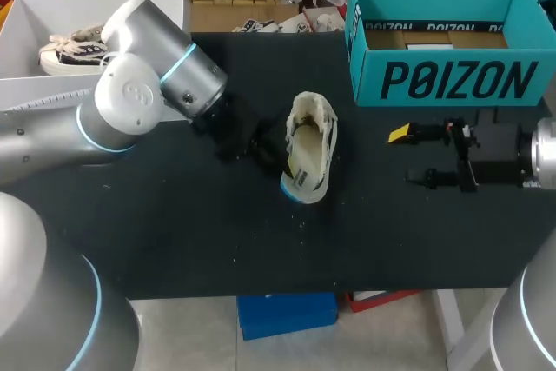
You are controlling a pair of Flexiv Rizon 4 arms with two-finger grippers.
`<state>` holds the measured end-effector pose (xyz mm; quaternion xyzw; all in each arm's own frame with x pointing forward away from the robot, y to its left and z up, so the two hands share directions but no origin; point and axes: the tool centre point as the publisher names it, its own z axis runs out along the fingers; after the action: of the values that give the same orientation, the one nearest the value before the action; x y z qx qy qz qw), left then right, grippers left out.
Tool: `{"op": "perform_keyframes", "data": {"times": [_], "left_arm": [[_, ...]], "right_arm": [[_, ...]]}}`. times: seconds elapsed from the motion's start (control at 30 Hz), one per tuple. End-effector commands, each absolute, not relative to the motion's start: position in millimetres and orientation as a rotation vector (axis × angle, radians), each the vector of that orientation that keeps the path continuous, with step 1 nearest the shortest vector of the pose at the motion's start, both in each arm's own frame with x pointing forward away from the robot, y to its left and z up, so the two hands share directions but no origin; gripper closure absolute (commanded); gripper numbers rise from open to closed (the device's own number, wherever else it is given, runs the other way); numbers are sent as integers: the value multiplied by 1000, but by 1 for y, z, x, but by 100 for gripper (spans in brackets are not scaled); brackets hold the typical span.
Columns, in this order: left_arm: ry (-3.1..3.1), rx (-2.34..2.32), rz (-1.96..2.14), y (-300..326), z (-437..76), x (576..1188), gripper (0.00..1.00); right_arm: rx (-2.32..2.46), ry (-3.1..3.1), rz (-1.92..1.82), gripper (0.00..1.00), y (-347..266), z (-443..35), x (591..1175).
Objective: Take the shoe out of the shoebox, open the shoe tongue, remove and reinsert the insole, then place the shoe into the shoebox
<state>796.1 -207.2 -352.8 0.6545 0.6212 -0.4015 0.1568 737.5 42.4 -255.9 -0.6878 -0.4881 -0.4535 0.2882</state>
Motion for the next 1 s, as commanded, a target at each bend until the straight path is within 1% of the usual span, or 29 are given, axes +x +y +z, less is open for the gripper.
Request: {"op": "perform_keyframes", "data": {"times": [0.03,1.0], "left_arm": [[1767,1857,-1141,-208,-354,799,100],[1756,1755,-1110,-233,-360,852,100]], "right_arm": [[-1838,-1303,-1210,0,43,-256,738],[-1838,-1303,-1210,0,43,-256,738]]}}
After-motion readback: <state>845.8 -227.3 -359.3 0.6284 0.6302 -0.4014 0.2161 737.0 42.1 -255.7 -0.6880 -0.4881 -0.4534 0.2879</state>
